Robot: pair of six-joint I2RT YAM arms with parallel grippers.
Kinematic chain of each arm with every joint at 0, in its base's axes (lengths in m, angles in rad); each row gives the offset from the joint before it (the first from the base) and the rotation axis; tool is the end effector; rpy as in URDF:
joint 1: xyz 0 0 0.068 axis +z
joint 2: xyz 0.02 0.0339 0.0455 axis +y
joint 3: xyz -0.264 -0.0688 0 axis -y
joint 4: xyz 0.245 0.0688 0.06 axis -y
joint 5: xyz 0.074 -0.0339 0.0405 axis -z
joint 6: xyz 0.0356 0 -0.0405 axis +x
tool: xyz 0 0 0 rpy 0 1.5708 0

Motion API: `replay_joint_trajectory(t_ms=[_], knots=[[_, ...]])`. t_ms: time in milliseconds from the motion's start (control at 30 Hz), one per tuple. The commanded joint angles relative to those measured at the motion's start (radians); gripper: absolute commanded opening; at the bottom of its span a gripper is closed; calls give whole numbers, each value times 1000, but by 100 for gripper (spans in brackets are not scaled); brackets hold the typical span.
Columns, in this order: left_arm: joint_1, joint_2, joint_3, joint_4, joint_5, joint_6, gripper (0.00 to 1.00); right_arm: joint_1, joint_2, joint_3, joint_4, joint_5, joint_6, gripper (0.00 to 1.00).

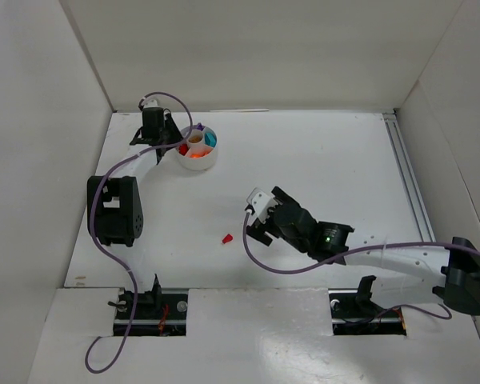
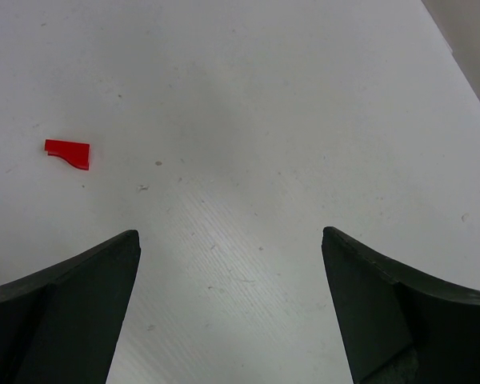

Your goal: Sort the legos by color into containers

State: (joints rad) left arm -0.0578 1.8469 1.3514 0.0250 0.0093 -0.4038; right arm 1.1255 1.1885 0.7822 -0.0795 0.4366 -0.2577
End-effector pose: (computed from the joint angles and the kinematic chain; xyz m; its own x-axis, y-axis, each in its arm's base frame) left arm 0.4330 -0.0254 0.2541 -0.4421 -0.3680 -0.8180 -0.1171 0.9278 -0.3541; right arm 0.1274 0.2320 0.2671 -0.0271 -0.5930 -0.8048 -0.6863 0.5964 -0.4163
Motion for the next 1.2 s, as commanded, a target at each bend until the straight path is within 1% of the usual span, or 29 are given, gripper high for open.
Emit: replay_joint_trajectory(t_ms=[0, 67, 133, 167, 200, 233, 267, 300, 367, 400, 433, 467, 500, 533, 567, 633, 667, 733, 767, 800, 833, 900, 1000, 1033, 1167], knots=[[4, -41, 43, 21, -15, 10, 41, -4, 3, 54, 18, -16, 18, 99], [4, -72, 43, 12, -15, 10, 41, -4, 13, 54, 18, -47, -9, 99], [4, -101, 32, 3, -15, 0, 44, -4, 32, 54, 18, -120, -50, 99], [4, -138, 16, 3, -15, 0, 54, -4, 58, 54, 18, -159, -102, 99], [4, -162, 2, -8, -15, -9, 62, -4, 77, 54, 29, -239, -129, 99], [4, -190, -17, -8, 1, -9, 70, -4, 98, 64, 40, -284, -152, 99], [4, -256, -41, -8, 14, -19, 77, -4, 146, 77, 40, -326, -191, 99], [4, -296, -110, -8, 35, -29, 86, -4, 172, 77, 62, -394, -207, 99], [4, -378, -188, -8, 44, -73, 94, -4, 227, 91, 84, -446, -233, 97], [4, -475, -292, 7, 44, -90, 97, -4, 282, 119, 84, -461, -244, 95], [-10, -524, -346, 19, 44, -102, 99, -4, 308, 135, 93, -493, -256, 91], [-22, -572, -395, 29, 44, -116, 99, -4, 333, 150, 93, -504, -256, 90], [-37, -665, -438, 29, 44, -131, 99, -4, 370, 173, 93, -518, -273, 90], [-56, -710, -509, 29, 34, -144, 99, -4, 385, 183, 93, -533, -273, 87], [-85, -751, -543, 29, 34, -161, 99, -4, 398, 183, 93, -548, -284, 85], [-115, -855, -633, 10, 14, -217, 99, -24, 431, 195, 106, -571, -297, 83], [-137, -885, -661, 10, 3, -230, 99, -35, 441, 195, 106, -614, -313, 80], [-137, -955, -699, -8, -9, -239, 99, -85, 474, 195, 118, -682, -339, 80], [-137, -975, -727, -35, -9, -248, 99, -105, 488, 195, 130, -722, -348, 77], [-146, -995, -738, -52, -28, -265, 99, -127, 502, 195, 130, -799, -348, 74], [-160, -1014, -748, -62, -44, -282, 99, -163, 529, 195, 130, -856, -386, 72], [-160, -1060, -771, -74, -45, -311, 99, -190, 554, 204, 144, -961, -397, 71], [-160, -1091, -784, -63, -45, -311, 99, -205, 602, 229, 144, -1027, -440, 71], [-160, -1091, -784, -63, -45, -311, 99, -214, 614, 242, 144, -1047, -455, 70], [-160, -1066, -772, -63, -54, -293, 99, -214, 657, 264, 144, -1058, -456, 67]])
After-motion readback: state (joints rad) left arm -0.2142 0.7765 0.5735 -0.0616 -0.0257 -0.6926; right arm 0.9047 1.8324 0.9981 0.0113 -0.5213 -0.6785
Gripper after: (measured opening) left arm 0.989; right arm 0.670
